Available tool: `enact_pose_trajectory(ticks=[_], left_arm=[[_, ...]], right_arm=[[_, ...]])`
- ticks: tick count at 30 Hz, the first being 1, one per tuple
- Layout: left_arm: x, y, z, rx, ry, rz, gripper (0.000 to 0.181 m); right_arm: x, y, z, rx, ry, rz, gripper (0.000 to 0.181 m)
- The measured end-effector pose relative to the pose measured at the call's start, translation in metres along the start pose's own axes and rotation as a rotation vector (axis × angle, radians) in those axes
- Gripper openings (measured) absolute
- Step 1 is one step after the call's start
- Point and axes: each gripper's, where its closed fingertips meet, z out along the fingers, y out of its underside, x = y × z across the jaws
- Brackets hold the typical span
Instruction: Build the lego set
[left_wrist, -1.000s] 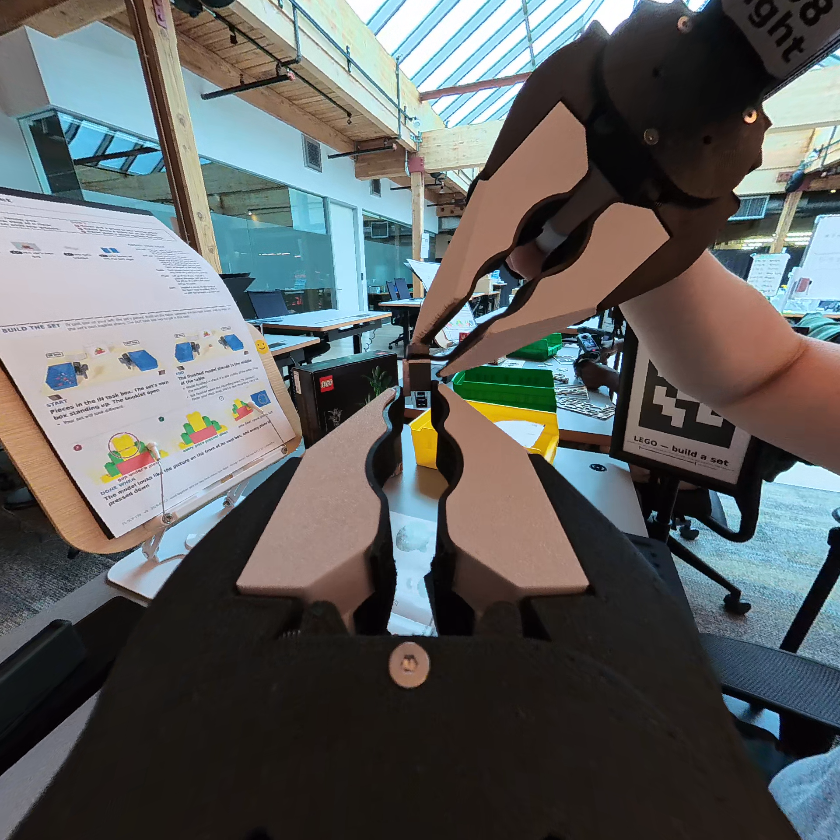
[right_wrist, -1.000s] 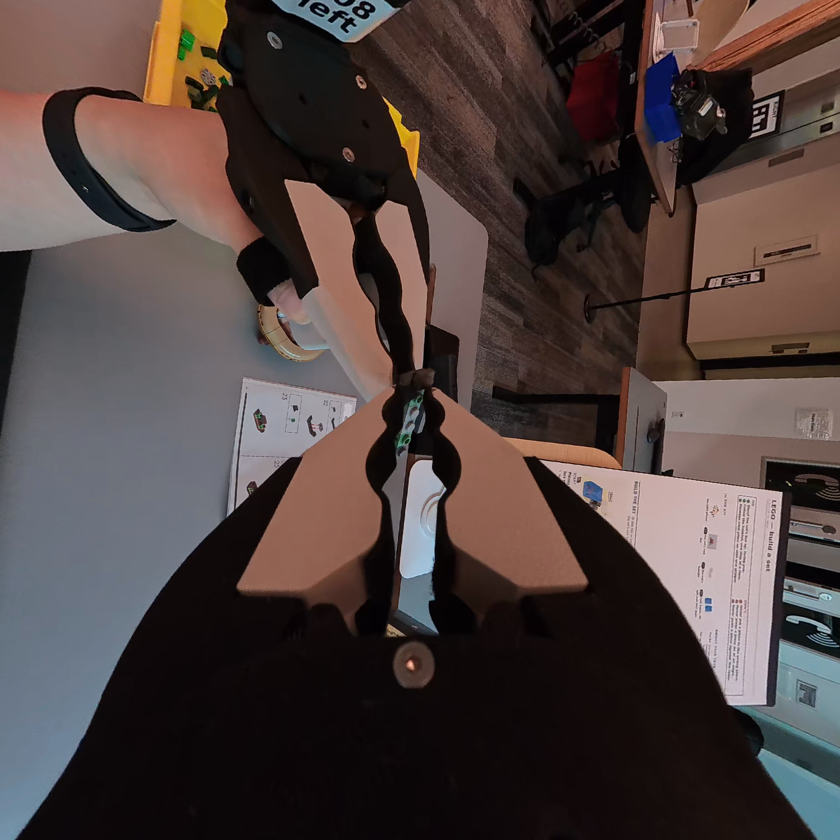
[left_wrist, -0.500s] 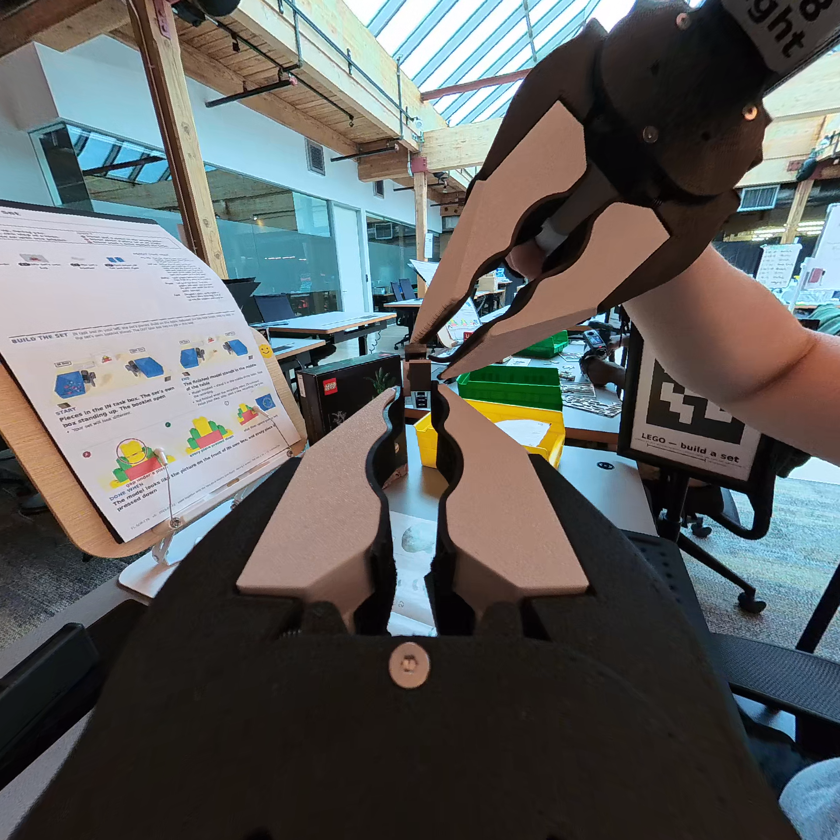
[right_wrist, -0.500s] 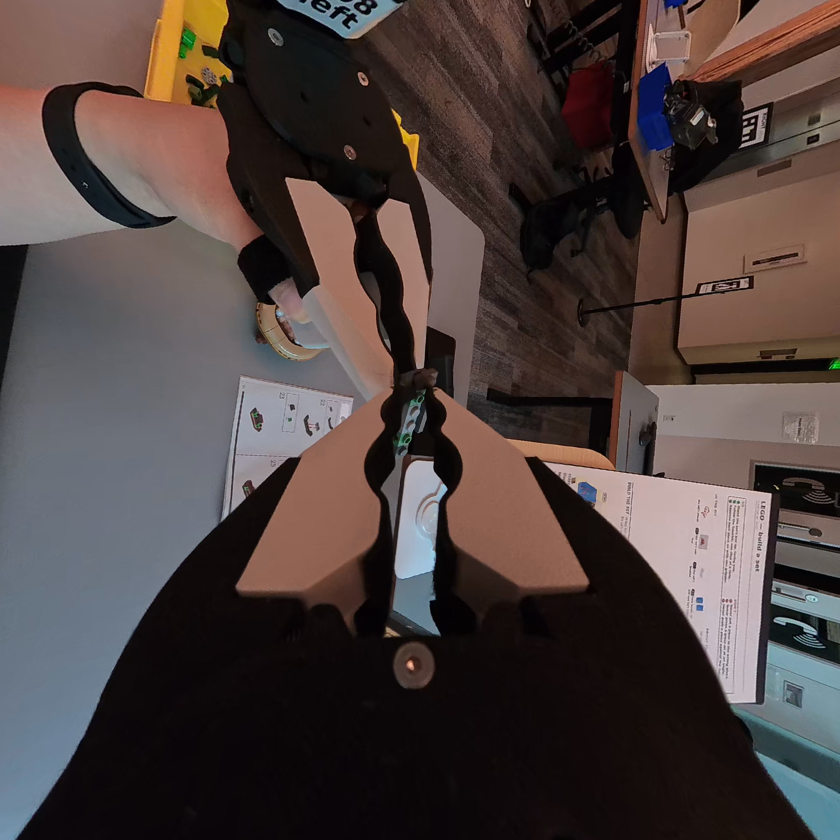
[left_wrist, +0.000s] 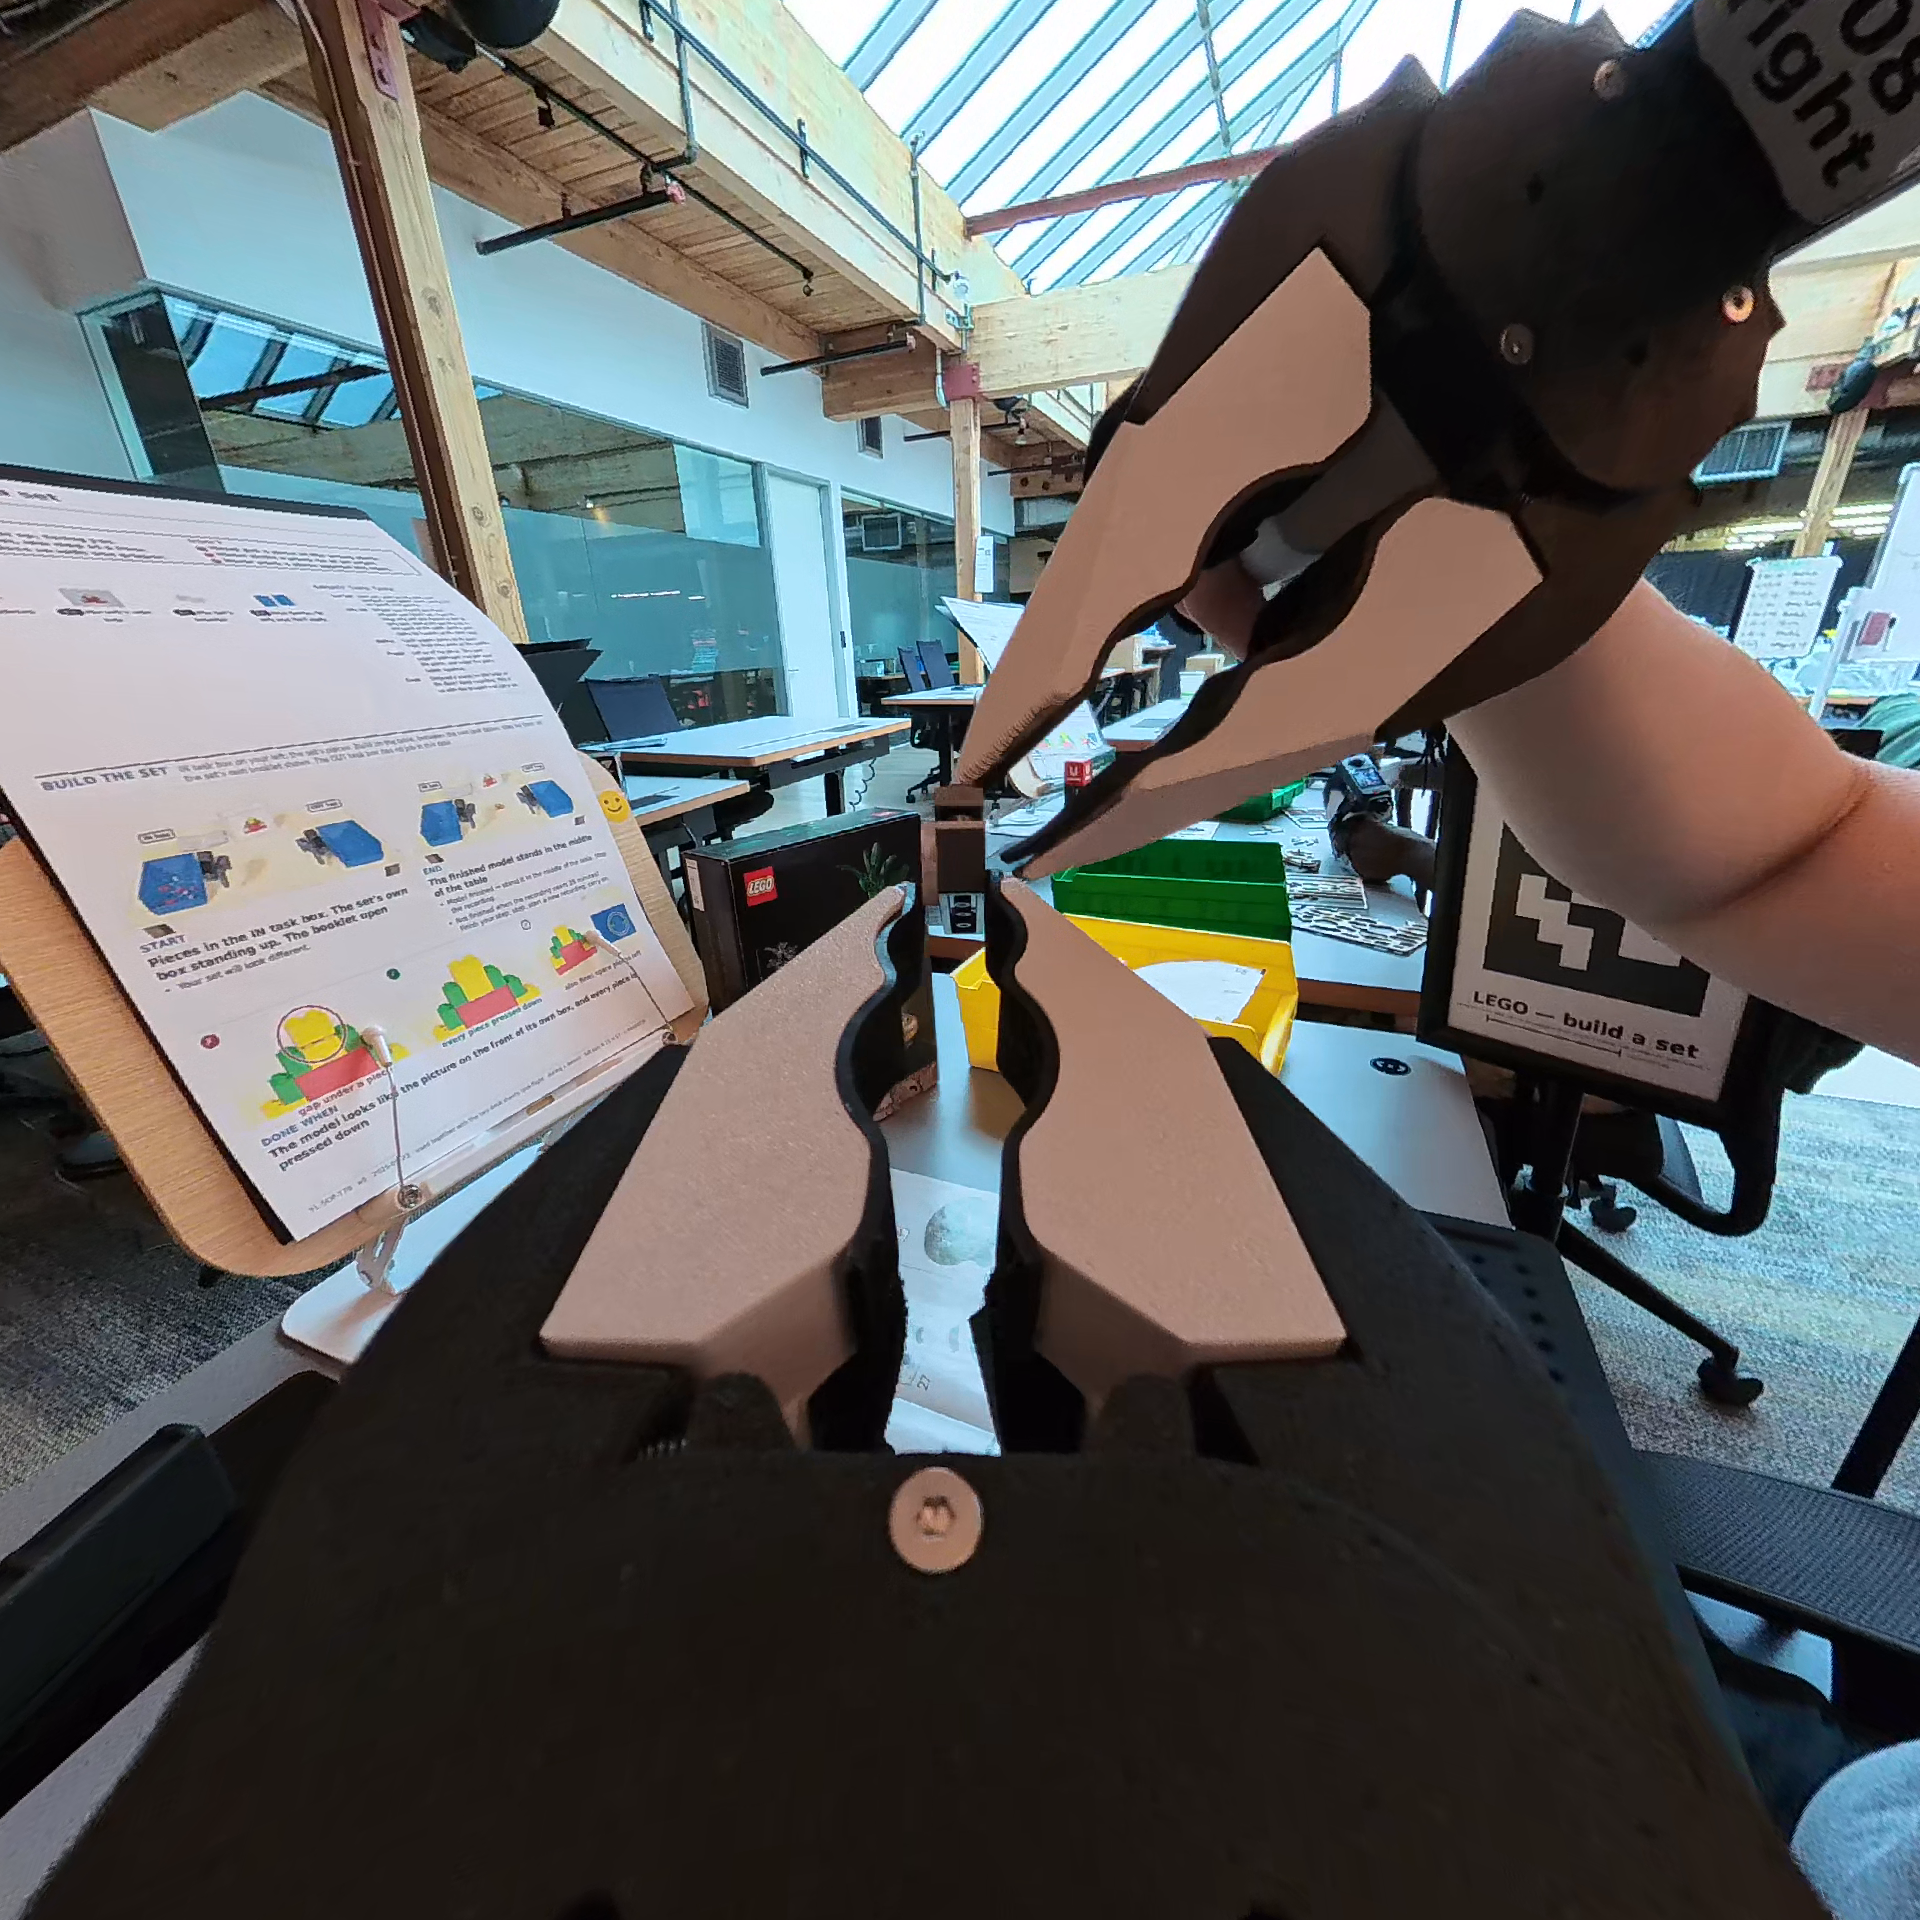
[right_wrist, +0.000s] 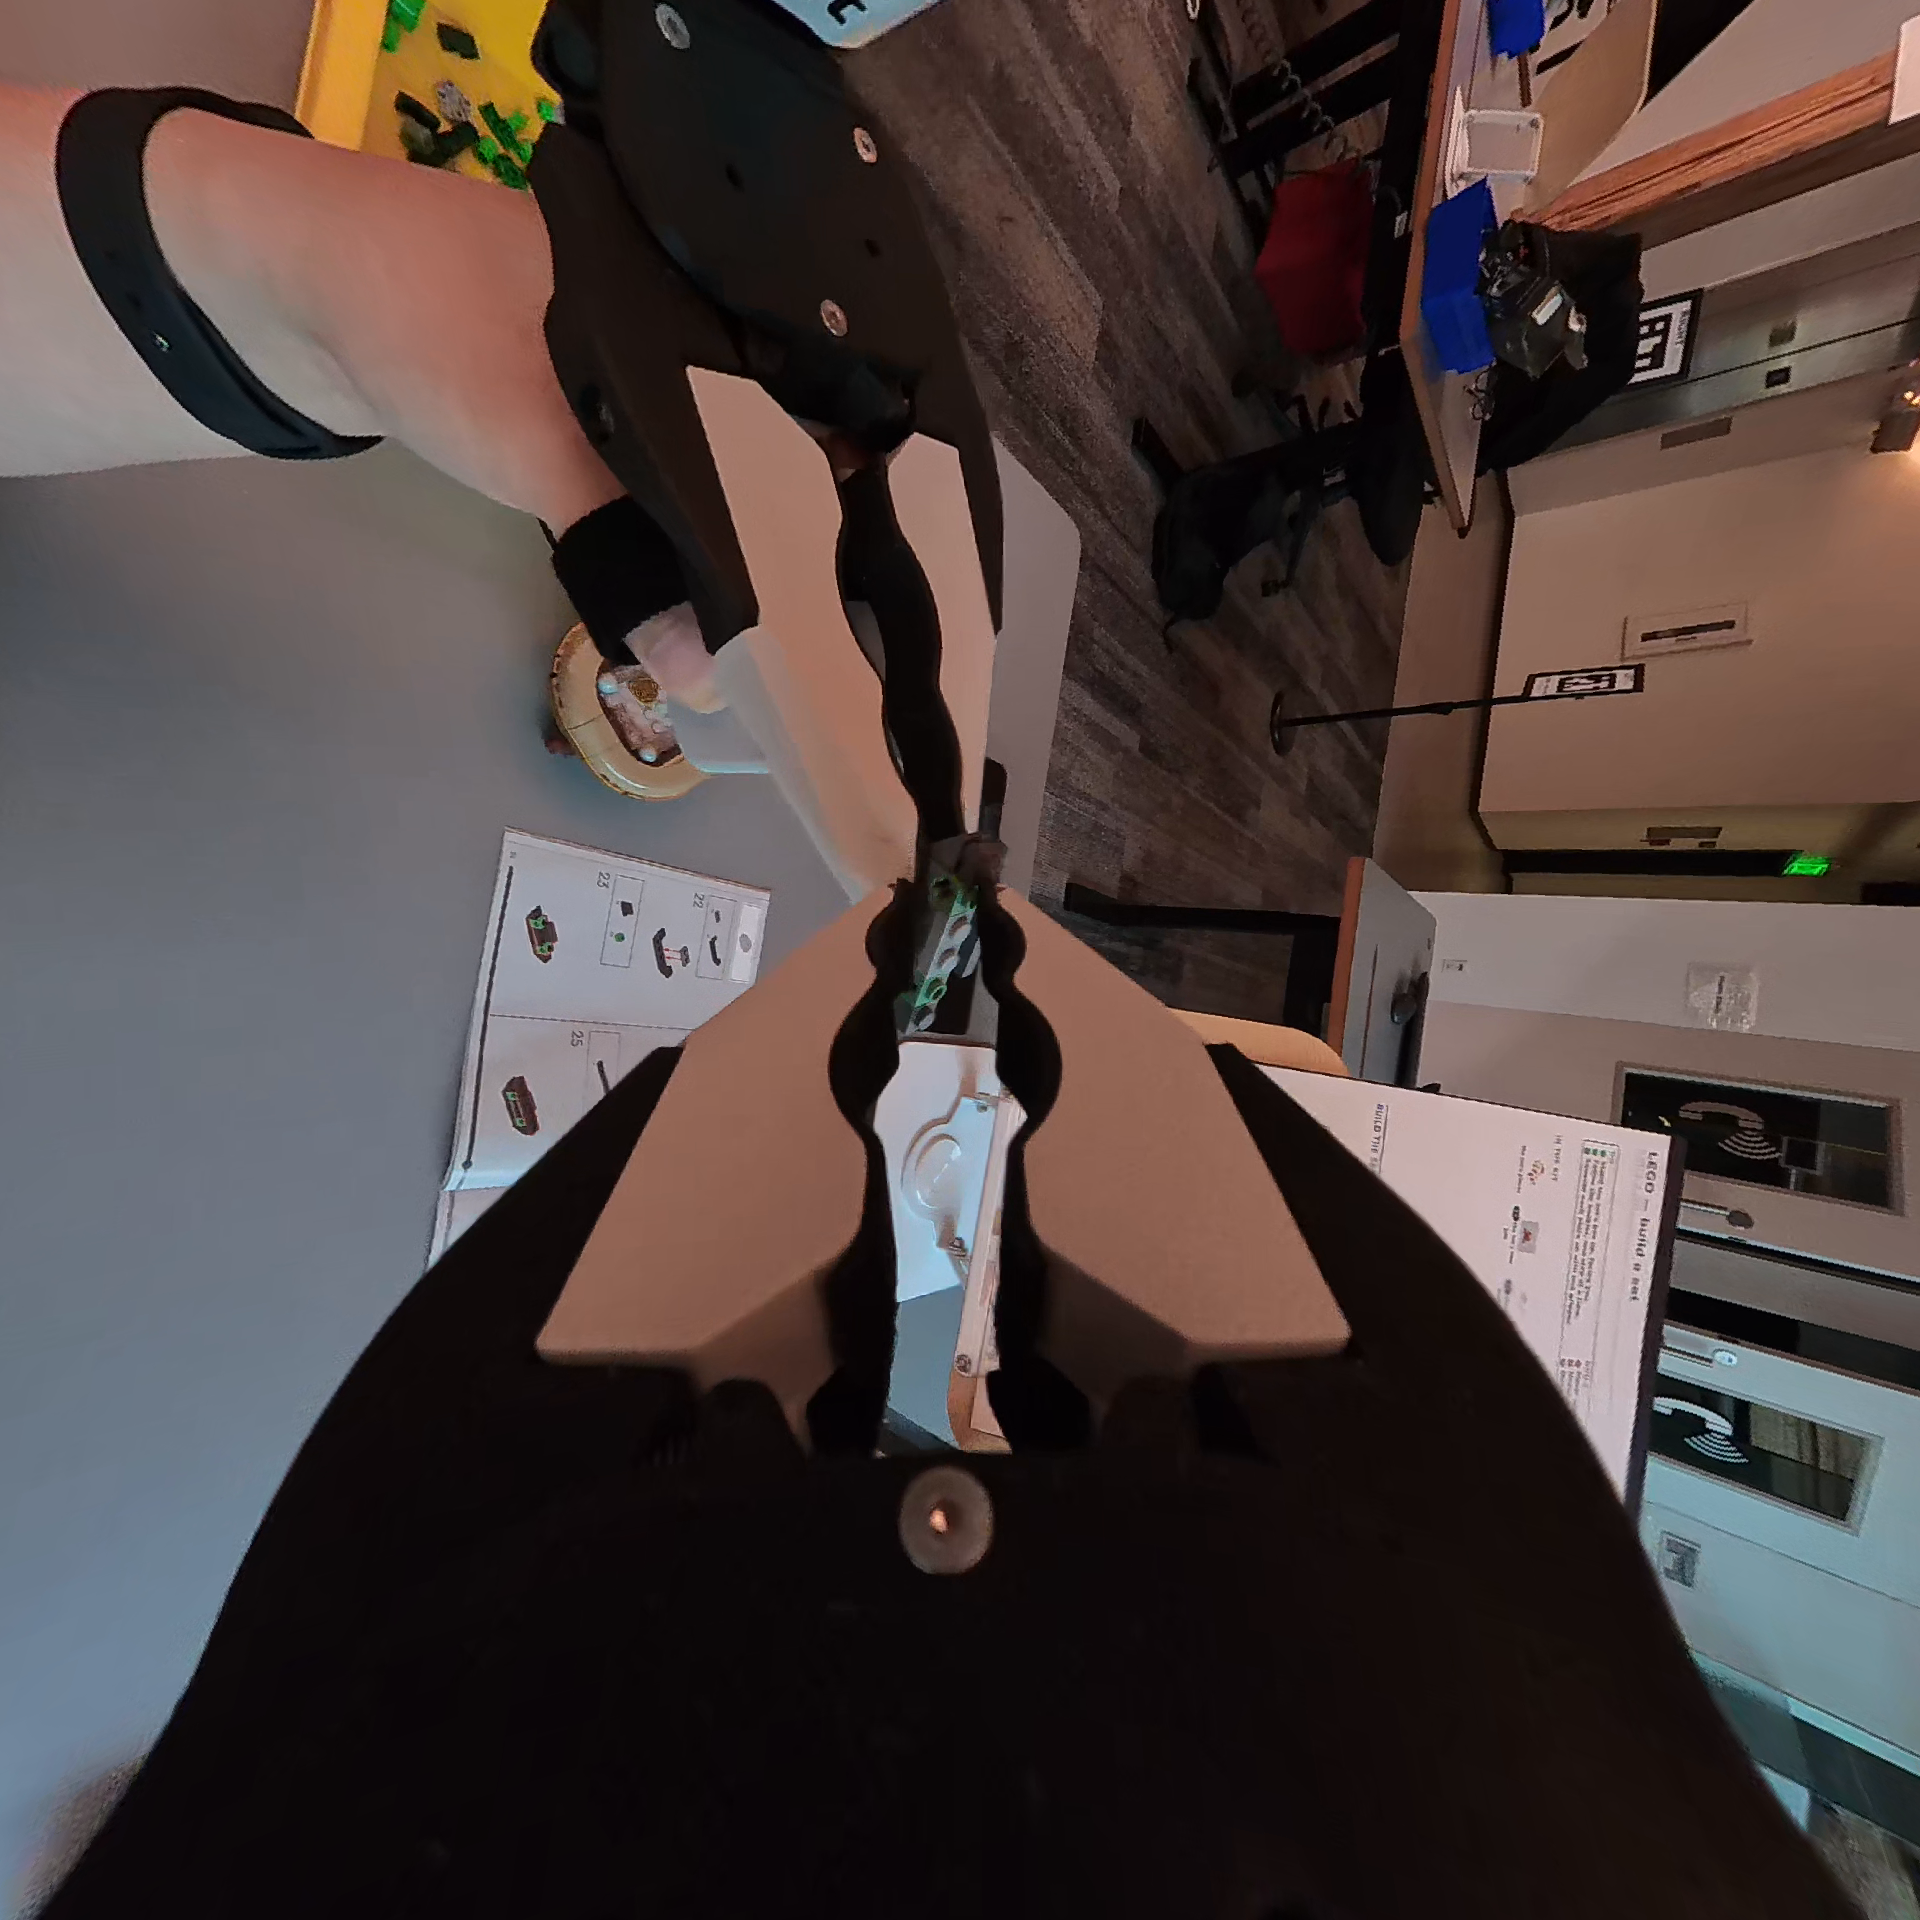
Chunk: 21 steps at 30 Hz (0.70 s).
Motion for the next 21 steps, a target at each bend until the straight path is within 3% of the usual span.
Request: enact_pose_trajectory(ticks=[18,21], left_arm=[[-0.001,-0.0023,0.0002,0.006,0.002,-0.002,0.008],[-0.0012,-0.0059,-0.0006,0.027,-0.001,-0.001,0.008]], right_arm=[[-0.0007,0.0007,0.0002,-0.003,0.02,-0.016,0.011],[0.0044,-0.0007,-0.0036,0.021,0.057,0.032,0.018]])
